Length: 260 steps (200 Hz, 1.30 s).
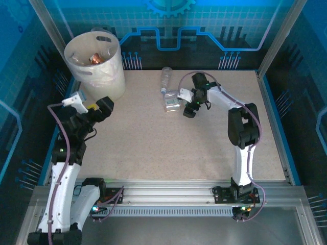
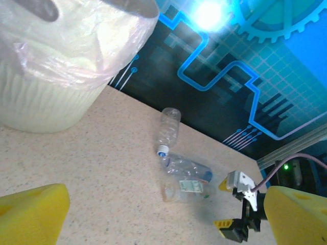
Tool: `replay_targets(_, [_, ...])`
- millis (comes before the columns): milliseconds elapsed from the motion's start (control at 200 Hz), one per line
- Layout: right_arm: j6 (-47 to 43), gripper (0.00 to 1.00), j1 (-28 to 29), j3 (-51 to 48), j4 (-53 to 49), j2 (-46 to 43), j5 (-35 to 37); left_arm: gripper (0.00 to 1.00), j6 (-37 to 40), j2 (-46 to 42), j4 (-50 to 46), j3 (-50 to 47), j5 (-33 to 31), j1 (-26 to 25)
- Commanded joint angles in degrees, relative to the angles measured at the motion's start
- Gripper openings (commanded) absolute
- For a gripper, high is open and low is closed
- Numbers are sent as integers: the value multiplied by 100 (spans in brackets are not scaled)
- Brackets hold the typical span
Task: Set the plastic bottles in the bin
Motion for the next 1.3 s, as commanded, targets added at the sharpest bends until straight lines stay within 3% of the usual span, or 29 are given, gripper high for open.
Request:
replay_targets(0, [-711,98,8,350,-140,269,-54,99,166,-169,-311,-337,-307,-4])
replay_targets(280, [-1449,91,173,392,339,792,401,99,-206,48,-184,-512,-165,-3])
replay_targets(565, [-1458,82,295,46,768,740,296,99,-198,171,-368,-473,-58,-4])
replay_targets(820, [-1050,61,406,-54,689,611,236,99,-449,242,-212,-631,77,-5])
replay_targets(1010, [-439,47,491,-540,807,26,67,99,-1076,630,-216,-668,412,-62])
replay_targets(1296, [1158,34,791,-1553,987,-1231,-177,99,-1186,989,644,-1065,603,-814])
